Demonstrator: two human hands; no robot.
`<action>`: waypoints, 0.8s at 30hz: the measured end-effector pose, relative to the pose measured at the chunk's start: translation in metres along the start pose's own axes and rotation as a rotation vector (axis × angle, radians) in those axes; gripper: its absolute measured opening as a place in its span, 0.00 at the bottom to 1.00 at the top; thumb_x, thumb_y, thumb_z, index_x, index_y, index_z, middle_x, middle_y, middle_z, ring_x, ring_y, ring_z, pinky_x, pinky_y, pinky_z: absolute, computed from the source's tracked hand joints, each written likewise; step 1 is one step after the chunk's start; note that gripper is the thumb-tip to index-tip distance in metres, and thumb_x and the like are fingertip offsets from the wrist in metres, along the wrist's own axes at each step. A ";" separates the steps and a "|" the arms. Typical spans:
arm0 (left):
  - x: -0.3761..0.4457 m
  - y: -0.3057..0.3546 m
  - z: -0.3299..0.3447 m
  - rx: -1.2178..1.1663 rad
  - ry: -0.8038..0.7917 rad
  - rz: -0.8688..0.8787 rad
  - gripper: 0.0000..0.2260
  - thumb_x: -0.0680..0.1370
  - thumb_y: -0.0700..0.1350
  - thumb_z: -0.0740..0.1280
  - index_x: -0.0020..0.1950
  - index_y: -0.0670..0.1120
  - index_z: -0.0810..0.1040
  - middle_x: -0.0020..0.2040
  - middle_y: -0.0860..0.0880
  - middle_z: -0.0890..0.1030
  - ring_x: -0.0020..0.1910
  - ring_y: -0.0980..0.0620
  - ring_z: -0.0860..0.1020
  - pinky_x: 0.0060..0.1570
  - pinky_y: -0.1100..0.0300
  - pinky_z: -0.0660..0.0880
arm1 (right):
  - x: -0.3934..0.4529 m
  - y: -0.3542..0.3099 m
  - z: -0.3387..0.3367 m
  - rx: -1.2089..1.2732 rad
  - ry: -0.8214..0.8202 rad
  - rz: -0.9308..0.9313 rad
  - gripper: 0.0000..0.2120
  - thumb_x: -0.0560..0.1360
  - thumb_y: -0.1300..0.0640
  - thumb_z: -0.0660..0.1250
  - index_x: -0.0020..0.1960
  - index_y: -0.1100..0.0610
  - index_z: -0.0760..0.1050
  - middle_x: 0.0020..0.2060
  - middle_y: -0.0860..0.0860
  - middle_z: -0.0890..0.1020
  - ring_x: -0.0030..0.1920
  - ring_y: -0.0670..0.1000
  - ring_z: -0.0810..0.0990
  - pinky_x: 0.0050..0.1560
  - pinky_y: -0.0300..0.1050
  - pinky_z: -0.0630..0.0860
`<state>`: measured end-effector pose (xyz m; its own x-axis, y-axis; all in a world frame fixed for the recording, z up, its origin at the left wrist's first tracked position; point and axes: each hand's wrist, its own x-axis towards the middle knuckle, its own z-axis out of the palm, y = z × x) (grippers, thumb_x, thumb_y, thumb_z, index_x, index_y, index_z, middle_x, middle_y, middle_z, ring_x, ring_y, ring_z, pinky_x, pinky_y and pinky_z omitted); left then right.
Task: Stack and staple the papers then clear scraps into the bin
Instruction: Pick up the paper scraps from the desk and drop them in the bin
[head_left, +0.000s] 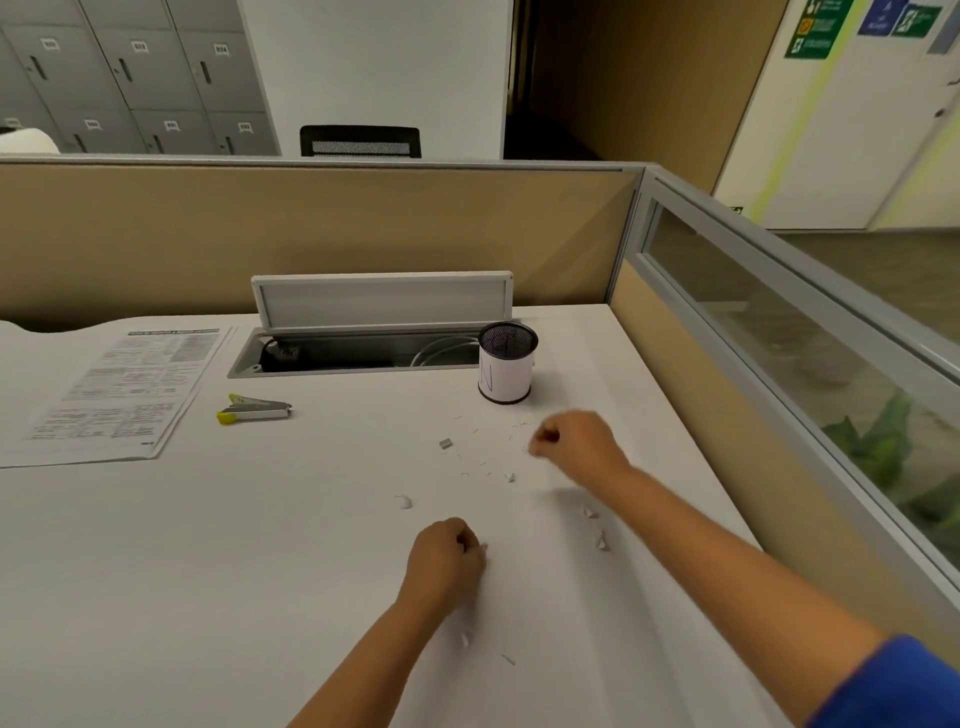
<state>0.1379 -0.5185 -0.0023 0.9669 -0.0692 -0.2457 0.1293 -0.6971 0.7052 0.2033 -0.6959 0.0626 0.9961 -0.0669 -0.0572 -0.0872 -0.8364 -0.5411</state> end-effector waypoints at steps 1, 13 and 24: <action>0.000 0.000 -0.003 -0.124 -0.005 -0.050 0.06 0.76 0.40 0.65 0.39 0.42 0.74 0.37 0.45 0.80 0.34 0.51 0.76 0.38 0.62 0.73 | 0.016 -0.006 -0.010 -0.007 0.032 -0.007 0.07 0.71 0.57 0.71 0.44 0.61 0.83 0.44 0.56 0.85 0.40 0.50 0.76 0.41 0.38 0.66; -0.004 -0.006 -0.028 -0.535 -0.113 -0.252 0.11 0.75 0.31 0.58 0.44 0.40 0.79 0.35 0.43 0.80 0.30 0.51 0.77 0.30 0.66 0.75 | 0.144 -0.037 -0.031 -0.130 0.142 -0.007 0.09 0.74 0.56 0.68 0.50 0.59 0.82 0.51 0.56 0.83 0.52 0.56 0.80 0.46 0.43 0.72; -0.016 -0.005 -0.039 -0.527 -0.287 -0.286 0.04 0.70 0.34 0.61 0.38 0.41 0.74 0.31 0.47 0.75 0.30 0.52 0.72 0.30 0.63 0.69 | 0.086 -0.028 -0.026 0.077 0.163 -0.095 0.12 0.74 0.60 0.66 0.56 0.59 0.80 0.55 0.55 0.83 0.56 0.55 0.79 0.56 0.42 0.72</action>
<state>0.1308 -0.4858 0.0238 0.7910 -0.1714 -0.5873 0.5327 -0.2791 0.7989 0.2917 -0.6928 0.0949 0.9881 -0.0821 0.1301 0.0127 -0.7995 -0.6006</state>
